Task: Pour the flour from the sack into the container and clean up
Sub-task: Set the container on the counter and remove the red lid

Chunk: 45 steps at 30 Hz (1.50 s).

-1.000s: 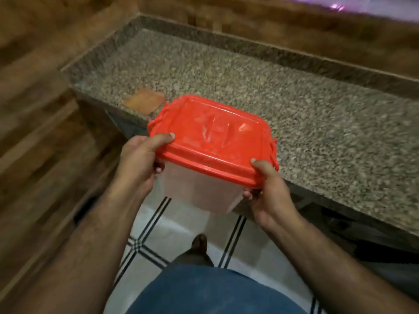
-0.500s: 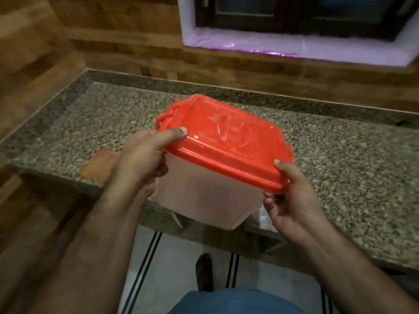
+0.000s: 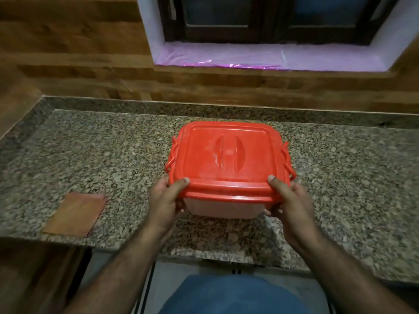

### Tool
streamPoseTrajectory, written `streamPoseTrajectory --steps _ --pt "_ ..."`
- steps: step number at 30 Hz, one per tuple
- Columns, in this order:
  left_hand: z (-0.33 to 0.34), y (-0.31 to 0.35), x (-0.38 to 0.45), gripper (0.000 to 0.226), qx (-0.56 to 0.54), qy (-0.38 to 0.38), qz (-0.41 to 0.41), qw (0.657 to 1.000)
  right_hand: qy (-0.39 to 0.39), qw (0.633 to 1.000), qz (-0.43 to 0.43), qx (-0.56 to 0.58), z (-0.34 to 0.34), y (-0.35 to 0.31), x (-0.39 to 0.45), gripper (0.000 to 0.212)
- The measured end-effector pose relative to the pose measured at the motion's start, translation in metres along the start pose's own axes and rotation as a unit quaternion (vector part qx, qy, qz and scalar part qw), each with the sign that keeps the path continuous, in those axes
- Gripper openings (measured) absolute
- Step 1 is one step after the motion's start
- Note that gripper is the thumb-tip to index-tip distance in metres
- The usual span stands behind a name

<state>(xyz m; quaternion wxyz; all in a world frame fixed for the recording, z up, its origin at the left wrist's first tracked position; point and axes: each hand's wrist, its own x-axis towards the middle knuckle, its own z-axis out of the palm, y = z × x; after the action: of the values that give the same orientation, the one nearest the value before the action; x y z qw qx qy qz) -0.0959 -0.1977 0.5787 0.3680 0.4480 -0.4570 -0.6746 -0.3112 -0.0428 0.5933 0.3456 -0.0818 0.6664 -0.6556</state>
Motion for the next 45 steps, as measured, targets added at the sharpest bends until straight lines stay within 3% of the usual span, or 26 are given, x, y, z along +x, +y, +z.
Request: streamPoseTrajectory --steps 2,5,6,8,12,15,22,25,27,30,33,37,39,43,45 --pt "-0.006 0.004 0.002 0.016 0.079 0.003 0.015 0.997 0.018 0.998 -0.02 -0.061 -0.008 0.0 0.005 0.038" --pt "-0.021 0.009 0.016 0.073 0.229 0.051 0.056 0.97 0.063 0.995 -0.013 -0.081 -0.022 -0.002 0.022 0.055" --pt "-0.026 0.011 0.024 0.08 0.253 0.086 0.064 0.962 0.073 0.994 -0.014 -0.084 -0.026 -0.005 0.029 0.057" --pt "-0.027 0.02 0.037 0.068 0.251 0.132 0.075 0.956 0.049 0.99 -0.032 -0.128 -0.028 -0.013 0.044 0.064" --pt "-0.012 0.035 0.063 0.07 0.31 0.039 0.057 0.948 -0.021 0.964 -0.07 -0.254 -0.026 -0.03 0.07 0.069" --pt "-0.003 0.033 0.068 0.064 0.328 0.076 0.056 0.94 -0.017 0.935 -0.127 -0.332 -0.027 -0.035 0.081 0.068" --pt "-0.003 0.038 0.069 0.051 0.408 0.076 0.112 0.903 -0.031 0.874 -0.234 -0.425 -0.033 -0.037 0.087 0.072" --pt "-0.003 0.039 0.073 0.052 0.439 0.08 0.122 0.887 -0.043 0.887 -0.229 -0.399 -0.035 -0.032 0.096 0.075" --pt "-0.005 0.034 0.075 0.049 0.388 0.094 0.088 0.913 -0.051 0.905 -0.214 -0.365 -0.037 -0.027 0.101 0.076" --pt "-0.013 0.02 0.079 0.04 0.186 0.116 -0.052 0.974 -0.051 0.941 -0.158 -0.294 -0.04 -0.021 0.108 0.067" --pt "-0.015 0.009 0.079 0.028 0.06 0.105 -0.141 0.983 -0.06 0.98 -0.031 -0.185 -0.041 -0.01 0.109 0.061" --pt "-0.007 0.004 0.068 0.024 -0.011 0.062 -0.213 0.975 -0.083 0.983 0.082 -0.141 -0.039 0.009 0.106 0.05" --pt "-0.007 0.004 0.063 0.023 0.014 0.075 -0.196 0.978 -0.106 0.981 0.102 -0.129 -0.04 0.015 0.106 0.05" --pt "-0.005 0.019 0.049 0.036 0.1 0.176 -0.04 0.978 -0.003 0.985 -0.059 -0.159 -0.035 -0.003 0.096 0.05" --pt "0.004 0.034 0.036 0.038 0.13 0.161 0.033 0.978 -0.005 0.976 -0.11 -0.188 -0.028 -0.017 0.089 0.064"
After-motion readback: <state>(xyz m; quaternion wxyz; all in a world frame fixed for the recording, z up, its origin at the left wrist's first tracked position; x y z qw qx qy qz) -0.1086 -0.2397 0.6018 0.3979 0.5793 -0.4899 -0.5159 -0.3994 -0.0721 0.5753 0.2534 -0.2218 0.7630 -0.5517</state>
